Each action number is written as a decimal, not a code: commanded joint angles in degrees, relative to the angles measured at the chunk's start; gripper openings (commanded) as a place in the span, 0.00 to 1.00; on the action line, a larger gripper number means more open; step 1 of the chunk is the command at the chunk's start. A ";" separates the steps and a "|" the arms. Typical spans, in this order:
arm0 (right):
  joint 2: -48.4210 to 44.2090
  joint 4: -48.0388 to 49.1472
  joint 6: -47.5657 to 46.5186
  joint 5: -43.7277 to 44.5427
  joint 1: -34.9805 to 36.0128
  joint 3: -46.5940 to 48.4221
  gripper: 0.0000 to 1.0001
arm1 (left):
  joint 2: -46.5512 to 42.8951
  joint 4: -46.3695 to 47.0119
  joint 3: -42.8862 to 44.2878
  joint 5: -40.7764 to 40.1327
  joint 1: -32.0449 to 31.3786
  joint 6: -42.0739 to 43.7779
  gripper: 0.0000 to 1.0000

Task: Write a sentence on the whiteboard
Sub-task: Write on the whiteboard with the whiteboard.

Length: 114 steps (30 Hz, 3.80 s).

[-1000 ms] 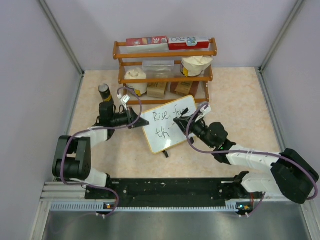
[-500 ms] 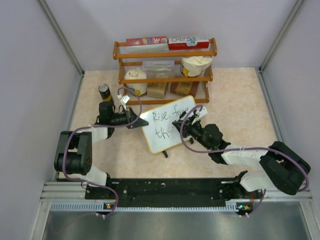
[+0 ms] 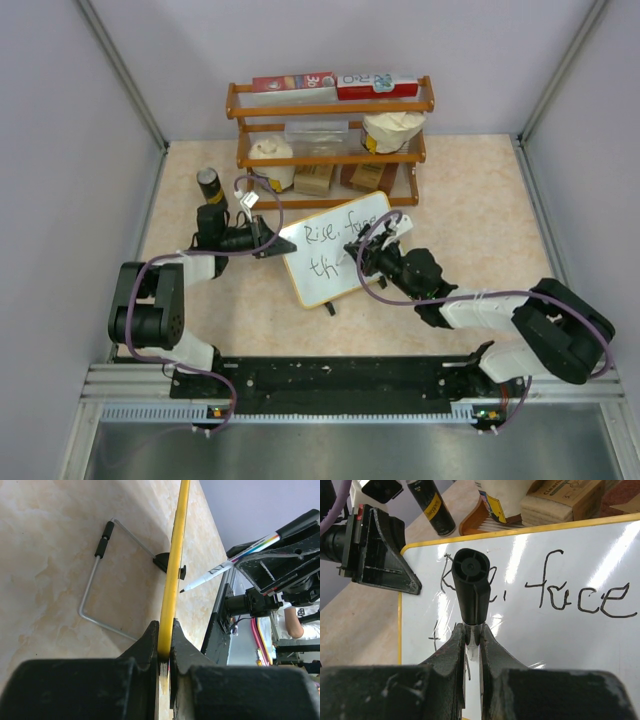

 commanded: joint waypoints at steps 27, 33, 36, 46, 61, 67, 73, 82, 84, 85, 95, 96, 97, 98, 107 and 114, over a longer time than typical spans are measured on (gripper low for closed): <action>1.54 -5.09 1.90 10.16 0.98 2.55 0.00 | 2.79 -3.29 -3.03 -10.72 2.08 5.15 0.00; 1.45 -6.76 2.17 11.31 0.98 4.04 0.00 | 2.88 -3.11 -3.12 -10.64 2.08 5.06 0.00; 1.54 -7.11 2.25 11.13 0.89 4.75 0.00 | 2.88 -3.02 -3.12 -10.55 2.08 5.06 0.00; 2.33 -7.20 2.69 9.29 0.89 6.07 0.00 | 2.88 -2.85 -3.12 -10.29 2.08 4.98 0.00; 2.33 -4.65 2.96 6.74 0.89 5.01 0.00 | 3.05 -2.67 -3.12 -10.20 2.08 4.89 0.00; 2.60 -4.82 3.05 5.59 0.89 5.01 0.00 | 3.14 -2.58 -3.21 -10.20 2.08 4.89 0.00; 2.77 -5.71 3.48 5.07 0.89 3.96 0.00 | 2.97 -2.58 -3.20 -10.20 2.08 4.89 0.00; 2.16 -7.81 4.19 5.77 0.98 2.11 0.00 | 3.05 -2.50 -3.21 -10.02 2.08 4.80 0.00; 1.72 -8.34 4.45 6.82 0.98 1.85 0.00 | 3.05 -2.58 -3.29 -10.11 2.08 4.80 0.00; 1.72 -8.86 4.28 7.35 0.89 1.85 0.00 | 2.97 -2.50 -3.21 -10.11 2.08 4.80 0.00; 0.23 -10.98 4.63 11.04 0.37 2.55 0.00 | 2.97 -2.50 -3.29 -10.11 2.08 4.80 0.00; 0.05 -11.33 4.54 11.22 0.28 2.72 0.00 | 2.97 -2.50 -3.38 -10.20 2.08 4.80 0.00; -0.21 -11.24 4.63 11.13 0.10 2.81 0.00 | 2.97 -2.58 -3.29 -10.11 2.08 4.80 0.00; -0.56 -11.33 4.63 11.22 -0.07 2.90 0.00 | 2.97 -2.50 -3.38 -10.11 2.08 4.80 0.00; -7.24 -13.00 5.68 7.71 -1.39 3.87 0.00 | 2.79 -2.50 -3.38 -10.11 2.08 4.80 0.00; -17.08 -16.42 8.84 1.30 -7.62 3.08 0.00 | 2.79 -2.41 -3.38 -10.11 2.08 4.80 0.00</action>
